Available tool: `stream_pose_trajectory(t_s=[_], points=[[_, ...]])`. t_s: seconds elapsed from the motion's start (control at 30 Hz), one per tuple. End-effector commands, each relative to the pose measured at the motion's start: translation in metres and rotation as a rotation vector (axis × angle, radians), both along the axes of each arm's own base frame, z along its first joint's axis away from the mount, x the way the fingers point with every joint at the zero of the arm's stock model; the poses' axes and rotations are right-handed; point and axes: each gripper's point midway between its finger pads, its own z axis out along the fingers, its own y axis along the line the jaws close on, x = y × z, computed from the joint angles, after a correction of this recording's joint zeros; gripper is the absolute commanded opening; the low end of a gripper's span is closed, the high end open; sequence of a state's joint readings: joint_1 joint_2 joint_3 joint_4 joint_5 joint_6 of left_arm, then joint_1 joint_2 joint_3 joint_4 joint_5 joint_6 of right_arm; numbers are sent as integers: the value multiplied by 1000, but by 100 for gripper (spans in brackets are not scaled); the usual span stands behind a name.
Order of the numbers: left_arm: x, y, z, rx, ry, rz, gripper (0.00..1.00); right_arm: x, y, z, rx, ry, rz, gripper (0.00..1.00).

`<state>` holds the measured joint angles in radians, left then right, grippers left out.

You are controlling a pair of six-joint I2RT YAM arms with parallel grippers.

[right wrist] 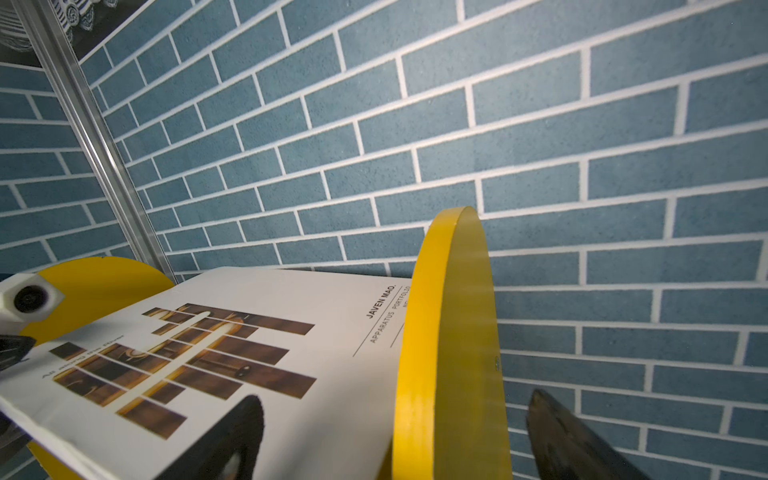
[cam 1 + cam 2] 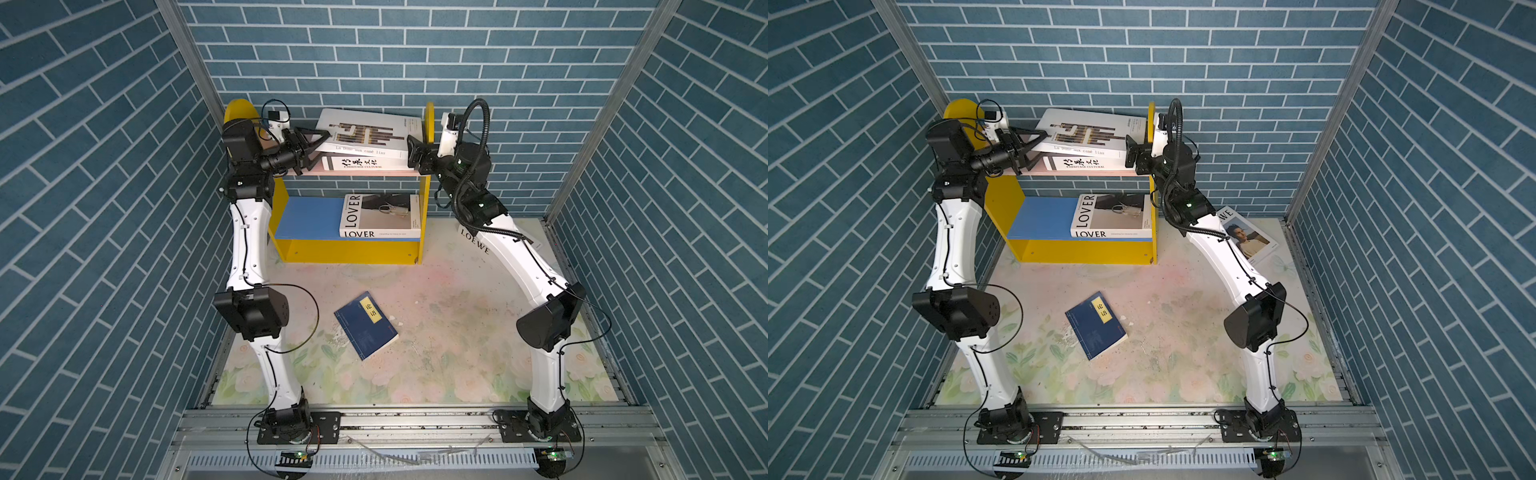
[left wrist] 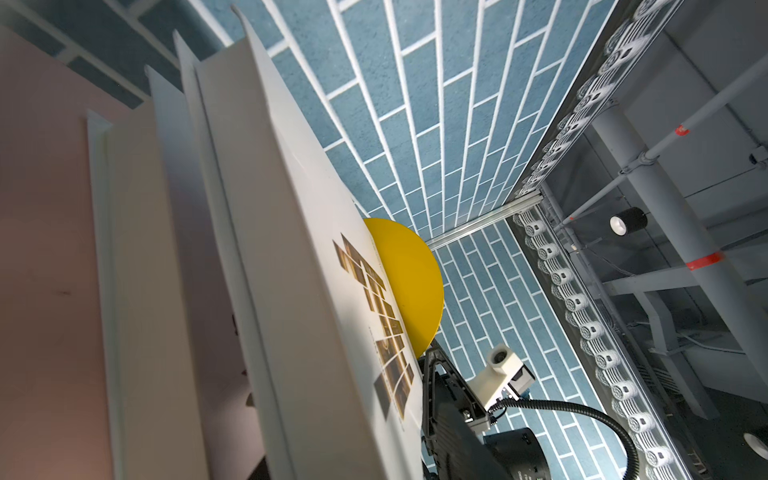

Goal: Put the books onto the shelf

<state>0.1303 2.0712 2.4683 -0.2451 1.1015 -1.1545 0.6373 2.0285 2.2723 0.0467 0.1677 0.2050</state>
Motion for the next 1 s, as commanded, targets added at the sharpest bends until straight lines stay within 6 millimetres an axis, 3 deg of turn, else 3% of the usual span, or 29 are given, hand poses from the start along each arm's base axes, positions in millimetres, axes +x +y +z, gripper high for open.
stream_pose_trajectory(t_s=[0.0,0.3,0.63,0.97], points=[[-4,-3,13,37,-74,22,49,-32,-15,52,88,-103,29,98],[0,-7,19,11,-82,26,47,-49,-24,68,98,-149,39,98],[12,0,22,-36,-82,82,38,-42,-26,57,76,-129,8,99],[14,-8,21,-57,-67,67,37,-42,-29,59,70,-138,-10,99]])
